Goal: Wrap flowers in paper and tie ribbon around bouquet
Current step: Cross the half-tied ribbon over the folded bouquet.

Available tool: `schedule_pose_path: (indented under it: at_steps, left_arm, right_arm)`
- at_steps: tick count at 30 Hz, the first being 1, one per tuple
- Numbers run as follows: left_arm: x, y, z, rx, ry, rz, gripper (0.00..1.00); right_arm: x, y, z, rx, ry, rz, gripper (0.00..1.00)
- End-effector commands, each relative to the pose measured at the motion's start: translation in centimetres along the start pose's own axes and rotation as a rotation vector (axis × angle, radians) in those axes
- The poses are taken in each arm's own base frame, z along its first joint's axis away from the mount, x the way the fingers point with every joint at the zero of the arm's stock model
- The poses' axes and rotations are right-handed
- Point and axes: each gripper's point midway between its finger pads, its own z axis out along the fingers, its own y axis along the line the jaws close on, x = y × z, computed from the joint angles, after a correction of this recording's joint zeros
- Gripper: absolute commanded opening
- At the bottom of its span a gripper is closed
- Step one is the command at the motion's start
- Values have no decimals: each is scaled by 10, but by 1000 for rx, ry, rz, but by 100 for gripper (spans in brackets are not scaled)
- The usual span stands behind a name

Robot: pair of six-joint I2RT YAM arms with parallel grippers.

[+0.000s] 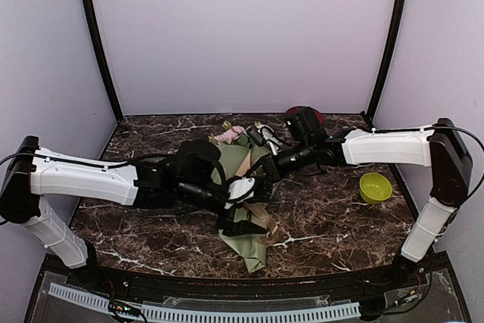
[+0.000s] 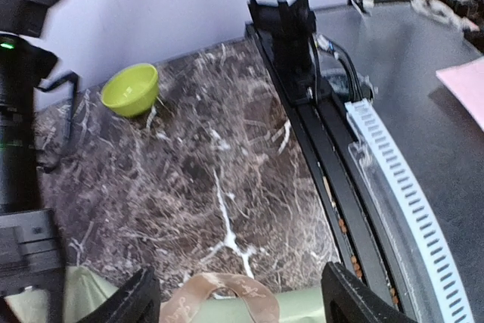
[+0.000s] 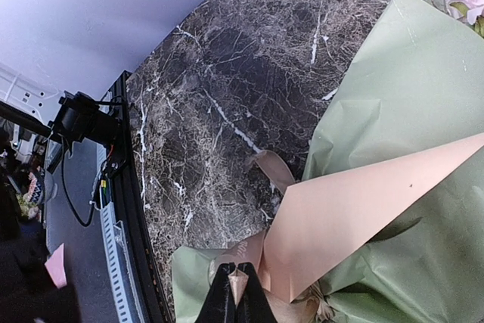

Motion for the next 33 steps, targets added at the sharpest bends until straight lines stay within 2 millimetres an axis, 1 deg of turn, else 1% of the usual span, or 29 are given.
schedule_pose_path:
  at_steps: [1, 2, 3, 4, 5, 7, 9, 11, 17, 20, 23, 26, 28, 30, 31, 33]
  left_arm:
    - [-11, 40, -47, -125, -161, -101, 70]
    - [-3, 55, -55, -183, -163, -141, 62]
    - [5, 69, -62, -258, -162, -171, 53]
    - [15, 82, -68, -322, -153, -199, 46]
    - [23, 89, -71, -363, -146, -215, 42]
    - [34, 97, -75, -418, -150, -233, 41]
    - [43, 103, -74, -458, -148, -248, 48]
    - [52, 109, -71, -489, -131, -280, 50]
    - [64, 110, -54, -450, -104, -307, 49]
    - [73, 113, -47, -456, -78, -317, 45]
    - [74, 113, -38, -419, -70, -321, 42]
    - [69, 111, -34, -385, -88, -323, 41]
    - [61, 105, -33, -346, -128, -313, 35]
    - [54, 97, -32, -297, -159, -292, 23]
    - [53, 94, -32, -283, -162, -287, 19]
    - [58, 92, -29, -269, -141, -298, 12]
  right_arm:
    - [-17, 9, -5, -30, -47, -40, 0]
    - [-17, 9, -5, -31, -48, -39, 0]
    - [-18, 10, -6, -33, -51, -37, 0]
    - [-18, 10, -5, -36, -52, -37, 0]
    - [-18, 11, -6, -39, -55, -34, 0]
    - [-20, 12, -6, -43, -64, -34, 0]
    - [-21, 14, -7, -51, -73, -35, 0]
    - [-22, 16, -7, -59, -77, -37, 0]
    - [-21, 18, -8, -61, -71, -29, 0]
    - [-21, 19, -9, -60, -73, -34, 0]
    - [-22, 21, -9, -66, -74, -39, 0]
    - [-21, 22, -9, -72, -71, -43, 0]
    - [-19, 22, -8, -75, -63, -43, 0]
    - [-17, 20, -7, -72, -56, -40, 0]
    - [-16, 19, -7, -67, -55, -39, 0]
    - [-17, 18, -7, -63, -56, -39, 0]
